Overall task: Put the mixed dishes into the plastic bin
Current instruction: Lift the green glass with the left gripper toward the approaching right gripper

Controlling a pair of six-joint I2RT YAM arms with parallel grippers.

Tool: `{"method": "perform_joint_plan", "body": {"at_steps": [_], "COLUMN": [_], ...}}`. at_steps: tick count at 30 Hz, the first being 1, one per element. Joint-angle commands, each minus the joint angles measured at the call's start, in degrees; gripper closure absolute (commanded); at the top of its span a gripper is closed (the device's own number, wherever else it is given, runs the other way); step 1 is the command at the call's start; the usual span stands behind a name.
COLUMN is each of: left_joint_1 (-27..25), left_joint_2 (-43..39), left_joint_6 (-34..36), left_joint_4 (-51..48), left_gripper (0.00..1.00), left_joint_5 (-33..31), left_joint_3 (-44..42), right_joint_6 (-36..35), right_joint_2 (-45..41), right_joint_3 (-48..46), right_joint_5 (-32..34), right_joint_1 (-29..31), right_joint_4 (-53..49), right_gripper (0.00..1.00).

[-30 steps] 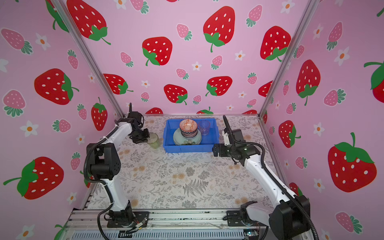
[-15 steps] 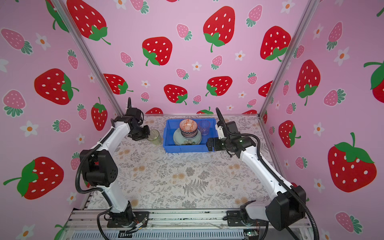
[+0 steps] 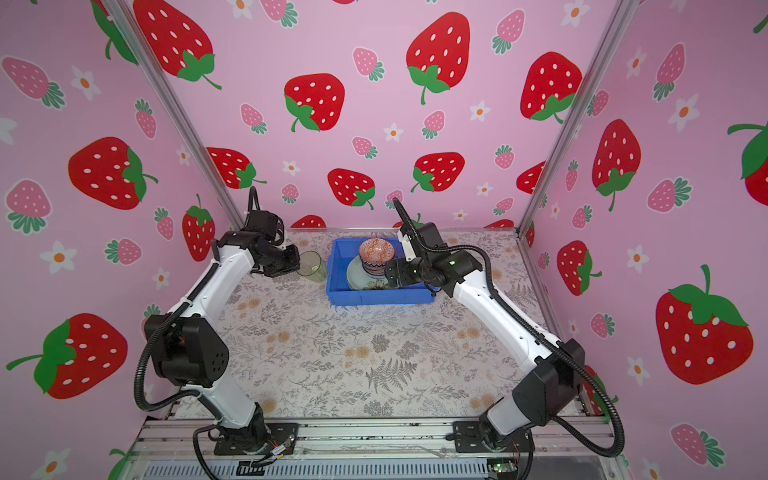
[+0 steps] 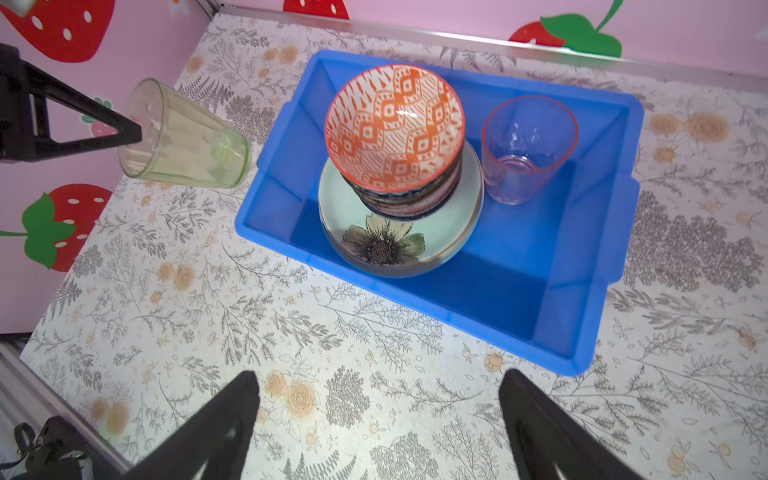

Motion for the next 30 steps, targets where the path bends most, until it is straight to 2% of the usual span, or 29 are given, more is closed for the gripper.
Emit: {"method": "perform_joint_plan", "body": {"at_steps": [1,8,19,30], "left_joint_1": [-0.13,-1.36,-2.79,-4.86], "left_joint_2": [-1.74,-2.8,-5.17,-5.63], "left_joint_6": [-1.14,-2.53,-3.93,-4.51], "left_joint_4": [2.0,3.77,5.16,4.26], "left_gripper": [1.0,1.0,1.0,1.0], "left_joint_5": [3.35,6.63,7.19,5.64], "left_joint_3": [-1.06,-2.5,-4.2,-3.5], "right_joint_6": [0.3,0.77,-1.88,-1.35], "right_joint_2": [3.24,12.35,30.8,33.57], "right_joint_3": [4.59,16.41,43.72,45.73], "right_joint_5": [5.61,9.63,14.86,17.71], "right_joint_1": [3.18,8.08,13.69,15.11], "right_joint_4": [-1.88,-4.06,-14.11,-13.78], "right_gripper": [0.07,0.11,0.2,0.26]}}
